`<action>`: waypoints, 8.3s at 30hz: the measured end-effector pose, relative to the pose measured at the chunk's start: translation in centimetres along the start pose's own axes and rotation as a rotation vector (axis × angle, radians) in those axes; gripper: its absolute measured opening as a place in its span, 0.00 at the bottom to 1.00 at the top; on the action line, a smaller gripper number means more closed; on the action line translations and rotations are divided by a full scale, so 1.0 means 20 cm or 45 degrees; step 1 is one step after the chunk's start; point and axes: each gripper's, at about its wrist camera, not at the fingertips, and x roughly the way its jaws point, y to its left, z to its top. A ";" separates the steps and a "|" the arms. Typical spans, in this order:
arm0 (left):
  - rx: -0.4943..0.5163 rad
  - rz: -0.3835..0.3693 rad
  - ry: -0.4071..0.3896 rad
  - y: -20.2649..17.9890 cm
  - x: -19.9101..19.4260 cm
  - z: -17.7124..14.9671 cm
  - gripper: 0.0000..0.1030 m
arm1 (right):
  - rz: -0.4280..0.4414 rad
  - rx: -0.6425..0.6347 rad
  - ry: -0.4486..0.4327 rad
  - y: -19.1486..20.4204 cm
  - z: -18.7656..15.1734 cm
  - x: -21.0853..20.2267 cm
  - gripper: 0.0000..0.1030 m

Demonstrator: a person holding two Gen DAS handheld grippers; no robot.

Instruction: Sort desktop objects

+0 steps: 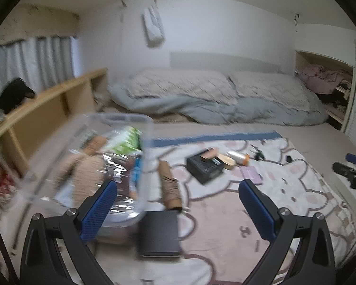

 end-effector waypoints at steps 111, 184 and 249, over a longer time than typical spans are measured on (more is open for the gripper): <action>0.620 -0.229 0.566 -1.29 2.19 0.01 0.46 | 0.591 0.508 0.365 -0.48 -0.45 1.35 0.14; 0.587 -0.439 0.538 -0.81 1.28 -0.58 0.61 | 0.345 -0.640 0.276 0.22 -0.77 0.84 0.16; 0.292 -0.818 0.756 -0.81 1.33 -0.46 0.75 | 0.615 -0.302 0.624 0.21 -0.79 0.67 0.16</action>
